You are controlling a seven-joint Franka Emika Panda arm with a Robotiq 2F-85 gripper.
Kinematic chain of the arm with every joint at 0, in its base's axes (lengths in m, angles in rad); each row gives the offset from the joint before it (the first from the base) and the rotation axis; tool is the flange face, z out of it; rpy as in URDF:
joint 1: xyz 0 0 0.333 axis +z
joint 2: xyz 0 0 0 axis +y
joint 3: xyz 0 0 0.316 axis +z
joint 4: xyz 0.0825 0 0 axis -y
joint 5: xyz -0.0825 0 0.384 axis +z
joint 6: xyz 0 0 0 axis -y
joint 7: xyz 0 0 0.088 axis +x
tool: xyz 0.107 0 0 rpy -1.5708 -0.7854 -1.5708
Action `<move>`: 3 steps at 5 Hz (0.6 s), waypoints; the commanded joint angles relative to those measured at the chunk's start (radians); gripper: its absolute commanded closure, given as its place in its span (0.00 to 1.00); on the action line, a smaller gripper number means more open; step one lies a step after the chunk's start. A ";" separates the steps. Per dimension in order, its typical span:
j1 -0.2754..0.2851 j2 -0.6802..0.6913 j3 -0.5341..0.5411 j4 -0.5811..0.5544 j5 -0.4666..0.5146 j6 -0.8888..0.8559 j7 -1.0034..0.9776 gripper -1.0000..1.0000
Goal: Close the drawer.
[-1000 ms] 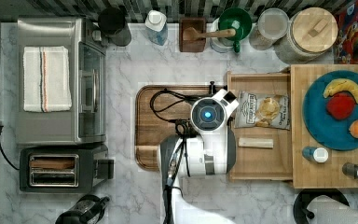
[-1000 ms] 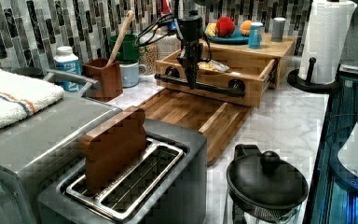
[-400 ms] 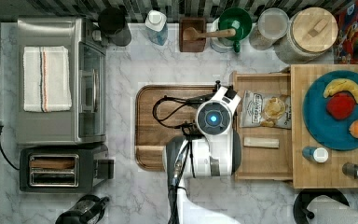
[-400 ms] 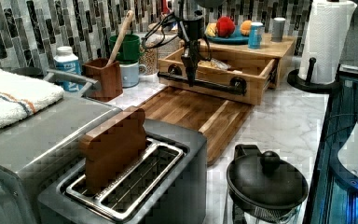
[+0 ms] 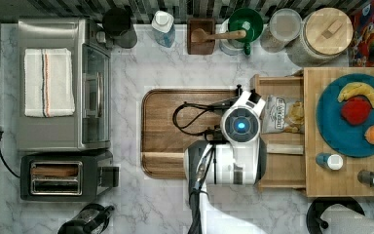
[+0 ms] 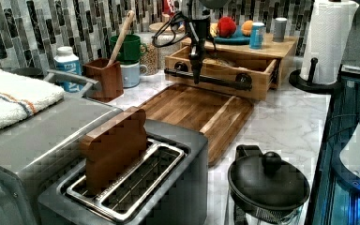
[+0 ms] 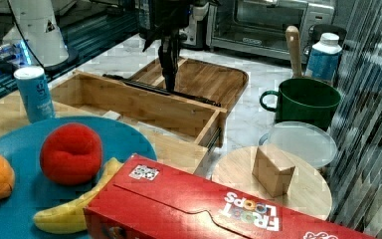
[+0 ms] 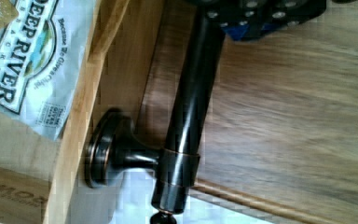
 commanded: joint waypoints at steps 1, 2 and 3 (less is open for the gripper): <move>-0.171 0.056 -0.130 0.174 0.056 -0.082 -0.163 1.00; -0.198 0.094 -0.141 0.192 0.051 -0.015 -0.193 1.00; -0.248 0.145 -0.134 0.241 0.054 0.024 -0.247 1.00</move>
